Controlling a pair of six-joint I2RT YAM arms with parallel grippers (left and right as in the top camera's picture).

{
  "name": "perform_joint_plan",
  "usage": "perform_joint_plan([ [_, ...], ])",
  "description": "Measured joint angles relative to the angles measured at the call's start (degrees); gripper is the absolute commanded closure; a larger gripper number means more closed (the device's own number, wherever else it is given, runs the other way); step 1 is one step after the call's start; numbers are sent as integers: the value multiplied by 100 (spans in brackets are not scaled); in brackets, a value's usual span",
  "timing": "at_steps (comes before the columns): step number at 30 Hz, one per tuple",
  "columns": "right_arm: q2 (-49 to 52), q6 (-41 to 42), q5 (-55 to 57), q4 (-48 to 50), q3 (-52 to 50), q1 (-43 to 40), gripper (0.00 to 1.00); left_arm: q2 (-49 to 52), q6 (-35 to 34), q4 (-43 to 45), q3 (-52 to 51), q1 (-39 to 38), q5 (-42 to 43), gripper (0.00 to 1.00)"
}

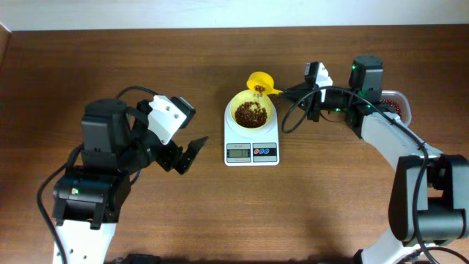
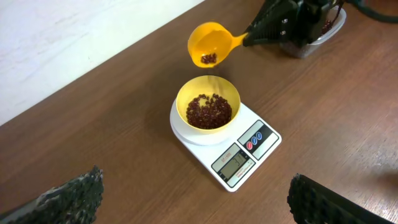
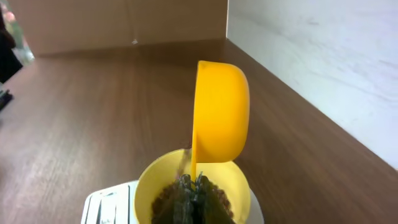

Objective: Scoop item into bowl and weigh 50g on scale
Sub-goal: 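Tilt the scoop with the right gripper to pour beans into bowl, then return the scoop to the bean tub and scoop more beans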

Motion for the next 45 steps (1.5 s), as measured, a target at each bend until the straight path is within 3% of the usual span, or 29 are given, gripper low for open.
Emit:
perform_joint_plan([
  [6, 2, -584, 280, -144, -2, 0, 96, 0, 0, 2, 0, 0, 0, 1],
  [24, 105, -741, 507, 223, -2, 79, 96, 0, 0, 2, 0, 0, 0, 1],
  [33, 70, 271, 424, 407, 693, -658, 96, 0, 0, 2, 0, 0, 0, 1],
  [40, -57, 3526, 420, 614, 1003, -579, 96, 0, 0, 2, 0, 0, 0, 1],
  [43, -59, 4092, 669, 372, 1005, -492, 96, 0, 0, 2, 0, 0, 0, 1],
  [45, -61, 4323, 1652, -627, 1047, -459, 96, 0, 0, -2, 0, 0, 0, 1],
])
